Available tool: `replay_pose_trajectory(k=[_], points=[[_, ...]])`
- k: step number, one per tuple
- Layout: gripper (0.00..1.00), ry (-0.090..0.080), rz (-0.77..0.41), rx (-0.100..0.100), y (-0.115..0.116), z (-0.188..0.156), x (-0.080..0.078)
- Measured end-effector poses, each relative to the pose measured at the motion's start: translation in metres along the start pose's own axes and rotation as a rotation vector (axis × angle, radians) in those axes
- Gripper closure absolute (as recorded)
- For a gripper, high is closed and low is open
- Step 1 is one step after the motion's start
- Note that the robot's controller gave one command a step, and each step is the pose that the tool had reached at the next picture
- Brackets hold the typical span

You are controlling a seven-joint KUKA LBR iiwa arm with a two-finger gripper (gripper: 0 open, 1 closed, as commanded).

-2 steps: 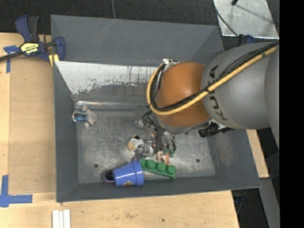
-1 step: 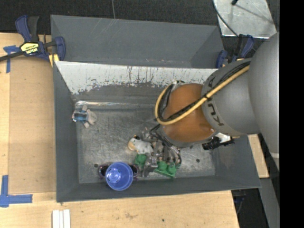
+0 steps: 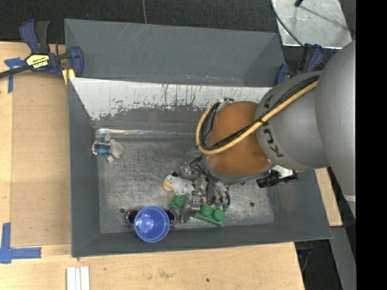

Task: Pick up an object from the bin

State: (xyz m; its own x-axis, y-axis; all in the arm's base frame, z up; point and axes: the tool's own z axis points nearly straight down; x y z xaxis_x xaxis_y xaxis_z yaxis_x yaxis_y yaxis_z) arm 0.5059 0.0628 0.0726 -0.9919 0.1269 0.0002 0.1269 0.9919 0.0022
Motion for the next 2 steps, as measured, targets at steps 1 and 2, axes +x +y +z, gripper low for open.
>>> replay_pose_trajectory(k=[1,2], points=[[0.00,-0.007,-0.003,-0.001,-0.0009,-0.0002,0.0026],[1.00,-0.008,0.001,-0.001,0.0005,-0.0030,-0.0024]])
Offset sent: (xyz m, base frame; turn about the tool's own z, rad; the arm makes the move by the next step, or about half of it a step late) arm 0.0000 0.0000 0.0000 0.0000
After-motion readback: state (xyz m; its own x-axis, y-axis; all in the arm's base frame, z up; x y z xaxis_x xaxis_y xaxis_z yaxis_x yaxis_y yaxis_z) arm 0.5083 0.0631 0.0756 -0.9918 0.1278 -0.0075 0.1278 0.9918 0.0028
